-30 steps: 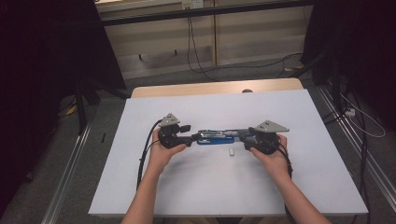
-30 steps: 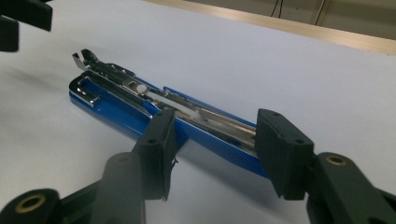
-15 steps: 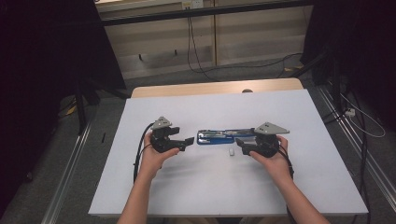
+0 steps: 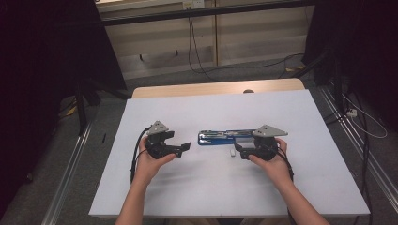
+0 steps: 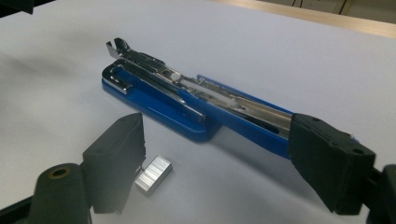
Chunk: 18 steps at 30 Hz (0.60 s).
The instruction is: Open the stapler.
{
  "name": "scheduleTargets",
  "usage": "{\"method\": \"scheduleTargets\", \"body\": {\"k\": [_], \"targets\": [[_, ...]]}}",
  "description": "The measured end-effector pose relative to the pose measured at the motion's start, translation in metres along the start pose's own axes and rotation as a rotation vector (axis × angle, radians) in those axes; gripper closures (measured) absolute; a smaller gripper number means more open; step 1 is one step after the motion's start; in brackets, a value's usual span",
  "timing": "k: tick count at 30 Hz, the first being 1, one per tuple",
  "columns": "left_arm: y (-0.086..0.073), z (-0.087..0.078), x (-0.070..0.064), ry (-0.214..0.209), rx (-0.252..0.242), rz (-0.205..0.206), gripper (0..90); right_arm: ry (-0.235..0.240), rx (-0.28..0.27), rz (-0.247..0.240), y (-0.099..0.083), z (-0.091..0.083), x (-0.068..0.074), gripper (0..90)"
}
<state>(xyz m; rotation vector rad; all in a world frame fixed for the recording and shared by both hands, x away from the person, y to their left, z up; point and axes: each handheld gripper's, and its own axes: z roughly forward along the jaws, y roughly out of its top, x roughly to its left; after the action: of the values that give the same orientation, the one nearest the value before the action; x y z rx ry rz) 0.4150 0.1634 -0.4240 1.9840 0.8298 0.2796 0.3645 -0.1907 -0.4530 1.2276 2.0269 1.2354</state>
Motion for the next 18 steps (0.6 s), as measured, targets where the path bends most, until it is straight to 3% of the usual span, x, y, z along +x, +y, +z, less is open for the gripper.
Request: {"method": "scheduleTargets", "body": {"k": [9,12,18], "targets": [[-0.002,-0.005,0.004,0.001,-0.02,-0.019,10.6,0.038,0.017,-0.006,0.001,0.004,0.008,16.4],[-0.002,-0.006,0.003,0.001,-0.022,-0.012,10.4,0.005,0.031,-0.013,0.0,0.007,0.012,16.1],[-0.002,-0.009,0.002,0.008,-0.035,0.004,10.1,0.017,0.078,-0.02,-0.002,0.01,0.021,23.4]]}}
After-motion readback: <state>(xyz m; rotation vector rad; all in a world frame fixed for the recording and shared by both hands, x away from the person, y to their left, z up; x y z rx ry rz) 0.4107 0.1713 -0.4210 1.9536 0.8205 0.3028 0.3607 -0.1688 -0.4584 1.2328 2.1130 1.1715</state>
